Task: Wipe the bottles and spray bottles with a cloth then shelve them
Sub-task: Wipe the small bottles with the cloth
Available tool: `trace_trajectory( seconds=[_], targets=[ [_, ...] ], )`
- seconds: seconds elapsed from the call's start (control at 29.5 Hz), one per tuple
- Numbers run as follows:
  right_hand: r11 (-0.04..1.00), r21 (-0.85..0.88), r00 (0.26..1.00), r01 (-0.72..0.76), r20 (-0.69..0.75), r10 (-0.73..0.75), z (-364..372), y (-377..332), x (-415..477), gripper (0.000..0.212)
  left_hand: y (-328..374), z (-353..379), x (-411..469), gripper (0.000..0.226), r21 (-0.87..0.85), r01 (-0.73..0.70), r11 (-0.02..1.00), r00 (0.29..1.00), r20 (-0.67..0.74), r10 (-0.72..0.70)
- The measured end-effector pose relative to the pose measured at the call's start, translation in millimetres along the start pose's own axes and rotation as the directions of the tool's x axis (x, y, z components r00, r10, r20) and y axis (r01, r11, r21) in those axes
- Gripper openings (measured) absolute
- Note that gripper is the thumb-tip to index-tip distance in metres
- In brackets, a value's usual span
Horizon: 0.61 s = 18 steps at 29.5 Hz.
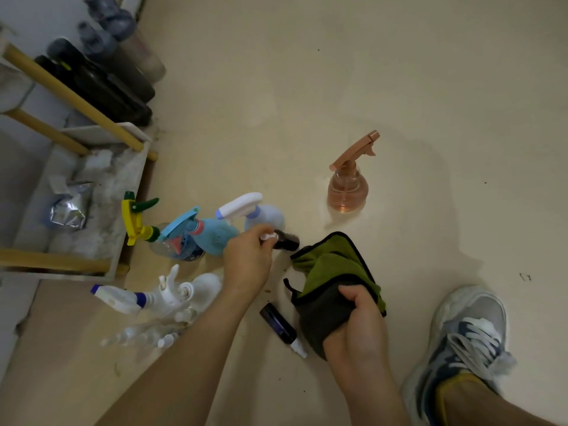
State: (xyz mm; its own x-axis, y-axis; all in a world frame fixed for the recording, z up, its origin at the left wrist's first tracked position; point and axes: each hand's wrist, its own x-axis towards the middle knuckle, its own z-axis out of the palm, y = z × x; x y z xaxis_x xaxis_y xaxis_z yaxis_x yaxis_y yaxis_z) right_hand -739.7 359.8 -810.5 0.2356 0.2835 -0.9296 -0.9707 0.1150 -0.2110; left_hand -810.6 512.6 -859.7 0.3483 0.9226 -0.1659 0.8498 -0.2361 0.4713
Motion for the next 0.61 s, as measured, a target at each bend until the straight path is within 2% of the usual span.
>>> trace_trajectory(
  seconds=[0.07,0.1,0.17,0.27,0.3,0.37,0.41,0.44,0.47,0.54,0.61],
  targets=[
    [0.999,0.036,0.999,-0.002,0.036,0.001,6,-6,-9,0.03,3,-28,-15,0.007,-0.235,0.07,0.969,0.994,-0.069,-0.088],
    [0.998,0.058,0.997,-0.005,0.077,0.0,10,-9,-15,0.026,6,-45,-24,0.012,-0.377,0.094,0.921,0.985,-0.102,-0.143],
    [0.992,0.127,0.983,-0.013,0.183,-0.011,20,-17,-35,0.025,16,-85,-45,0.02,-0.619,0.085,0.781,0.963,-0.15,-0.225],
    [0.977,0.184,0.914,-0.111,0.404,0.027,33,-25,-73,0.024,32,-140,-79,0.015,-0.806,0.03,0.592,0.947,-0.166,-0.274],
    [0.967,0.192,0.868,-0.166,0.494,0.051,37,-26,-88,0.024,37,-157,-91,0.015,-0.844,0.009,0.536,0.946,-0.166,-0.277],
    [0.966,0.175,0.781,-0.191,0.624,0.041,42,-23,-116,0.042,44,-186,-115,0.016,-0.892,-0.039,0.45,0.951,-0.172,-0.258],
    [0.978,0.14,0.741,-0.157,0.671,0.023,44,-20,-131,0.047,47,-200,-127,0.017,-0.904,-0.061,0.424,0.954,-0.177,-0.24],
    [0.99,0.113,0.717,-0.085,0.697,-0.018,45,-16,-145,0.038,48,-213,-139,0.017,-0.908,-0.086,0.409,0.957,-0.189,-0.219],
    [0.995,0.101,0.703,-0.014,0.709,-0.062,47,-13,-159,0.029,48,-225,-149,0.017,-0.903,-0.114,0.414,0.959,-0.209,-0.192],
    [0.984,0.118,0.661,0.132,0.73,-0.176,51,-12,-185,0.035,47,-245,-164,0.019,-0.87,-0.171,0.462,0.955,-0.261,-0.138],
    [0.948,0.119,0.597,0.296,0.751,-0.281,52,-7,-211,0.033,43,-266,-180,0.023,-0.813,-0.248,0.527,0.94,-0.333,-0.071]
  ],
)
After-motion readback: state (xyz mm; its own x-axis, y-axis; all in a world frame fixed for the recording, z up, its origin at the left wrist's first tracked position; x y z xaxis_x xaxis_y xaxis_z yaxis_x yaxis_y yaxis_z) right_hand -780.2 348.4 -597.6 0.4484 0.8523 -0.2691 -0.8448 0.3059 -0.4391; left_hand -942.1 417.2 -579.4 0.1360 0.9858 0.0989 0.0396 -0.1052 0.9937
